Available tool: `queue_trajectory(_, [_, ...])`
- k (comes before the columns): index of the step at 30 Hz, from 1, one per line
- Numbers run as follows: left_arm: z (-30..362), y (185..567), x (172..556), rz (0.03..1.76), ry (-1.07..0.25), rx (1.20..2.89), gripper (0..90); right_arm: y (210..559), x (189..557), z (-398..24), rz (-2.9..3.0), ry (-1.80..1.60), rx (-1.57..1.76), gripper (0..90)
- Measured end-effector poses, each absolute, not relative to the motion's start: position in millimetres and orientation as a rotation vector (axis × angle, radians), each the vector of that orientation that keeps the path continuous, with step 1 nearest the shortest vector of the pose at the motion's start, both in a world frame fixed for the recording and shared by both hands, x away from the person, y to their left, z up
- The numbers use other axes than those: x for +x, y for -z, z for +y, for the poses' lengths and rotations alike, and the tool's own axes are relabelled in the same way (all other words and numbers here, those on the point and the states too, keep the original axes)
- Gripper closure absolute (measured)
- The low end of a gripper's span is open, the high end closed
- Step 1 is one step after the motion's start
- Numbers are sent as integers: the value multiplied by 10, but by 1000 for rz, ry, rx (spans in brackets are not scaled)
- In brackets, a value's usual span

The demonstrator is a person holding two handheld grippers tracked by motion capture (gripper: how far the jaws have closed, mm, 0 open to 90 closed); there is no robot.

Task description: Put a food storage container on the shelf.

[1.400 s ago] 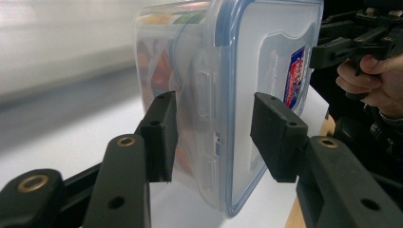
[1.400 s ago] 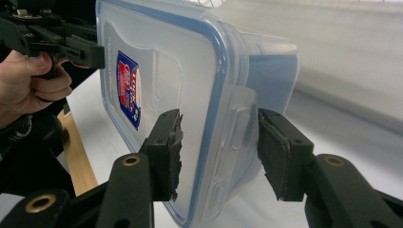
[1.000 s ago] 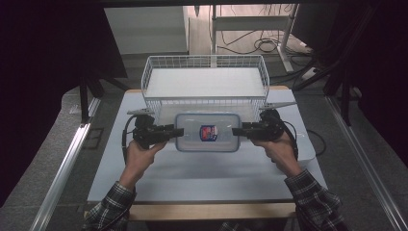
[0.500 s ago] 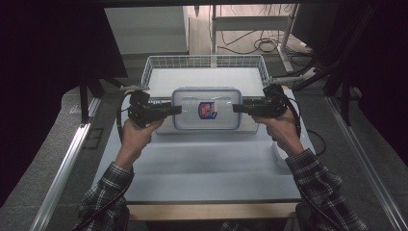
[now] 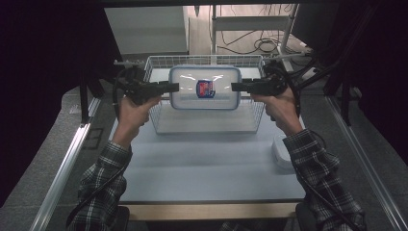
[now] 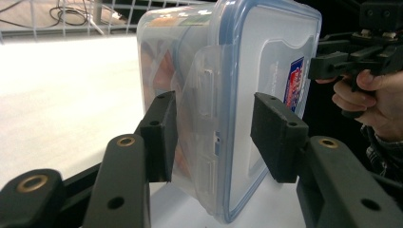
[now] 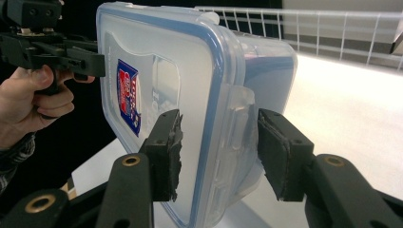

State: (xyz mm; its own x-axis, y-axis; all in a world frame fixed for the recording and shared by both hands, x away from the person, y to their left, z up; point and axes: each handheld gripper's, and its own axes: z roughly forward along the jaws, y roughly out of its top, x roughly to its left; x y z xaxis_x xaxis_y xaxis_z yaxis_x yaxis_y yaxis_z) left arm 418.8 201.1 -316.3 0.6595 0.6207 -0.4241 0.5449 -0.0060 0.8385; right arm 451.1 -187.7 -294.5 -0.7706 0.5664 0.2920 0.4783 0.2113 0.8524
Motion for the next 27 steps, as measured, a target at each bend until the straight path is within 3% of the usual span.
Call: queue_trajectory(27, [2039, 3194, 4702, 1032, -22, 1594, 510, 2874, 4976, -1795, 2308, -1609, 1136, 498])
